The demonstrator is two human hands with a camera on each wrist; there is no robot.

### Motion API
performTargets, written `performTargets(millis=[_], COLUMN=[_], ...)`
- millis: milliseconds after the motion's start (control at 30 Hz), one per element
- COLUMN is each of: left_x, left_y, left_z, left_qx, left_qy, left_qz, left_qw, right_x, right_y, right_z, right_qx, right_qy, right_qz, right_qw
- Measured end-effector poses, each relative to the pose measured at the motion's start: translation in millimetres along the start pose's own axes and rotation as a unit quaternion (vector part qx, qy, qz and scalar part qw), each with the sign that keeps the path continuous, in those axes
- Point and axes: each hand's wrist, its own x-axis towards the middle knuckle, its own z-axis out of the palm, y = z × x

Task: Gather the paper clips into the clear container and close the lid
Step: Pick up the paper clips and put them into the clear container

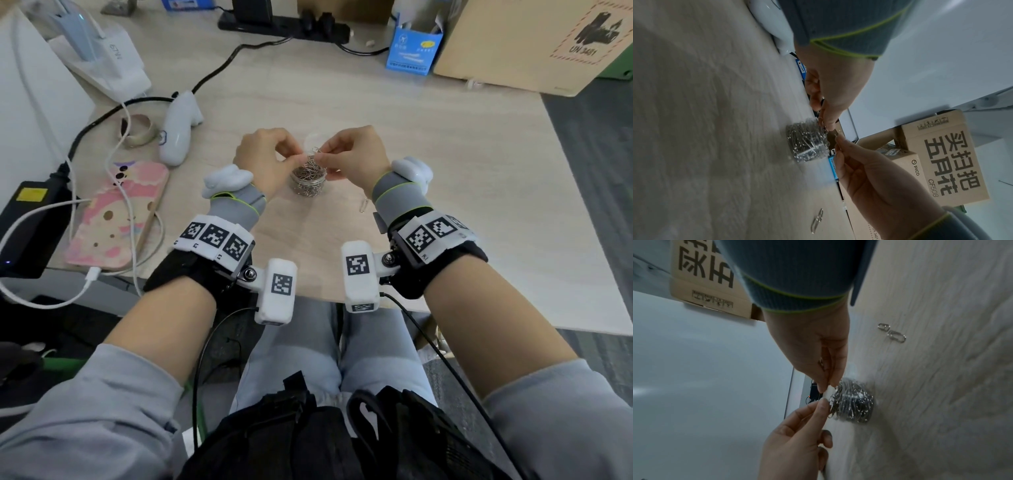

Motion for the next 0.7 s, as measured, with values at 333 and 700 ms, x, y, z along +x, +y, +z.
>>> performTargets(millis=[333, 700], left_x=[2, 1], left_y=[-12, 6], left_z=[1, 7], left_qx=[-0.043, -0.091], left_qy=[0.008, -0.005], left_qz=[0.0, 0.041], left_qw=[0.999, 0.995], right_x=[5, 2], right_y=[0, 31], right_z=[10, -30], right_qx=[-0.04, -0.163], right_qy=[0.045, 0.103], right_qz=[-0.019, -0.007], right_qw=[0.998, 0.981])
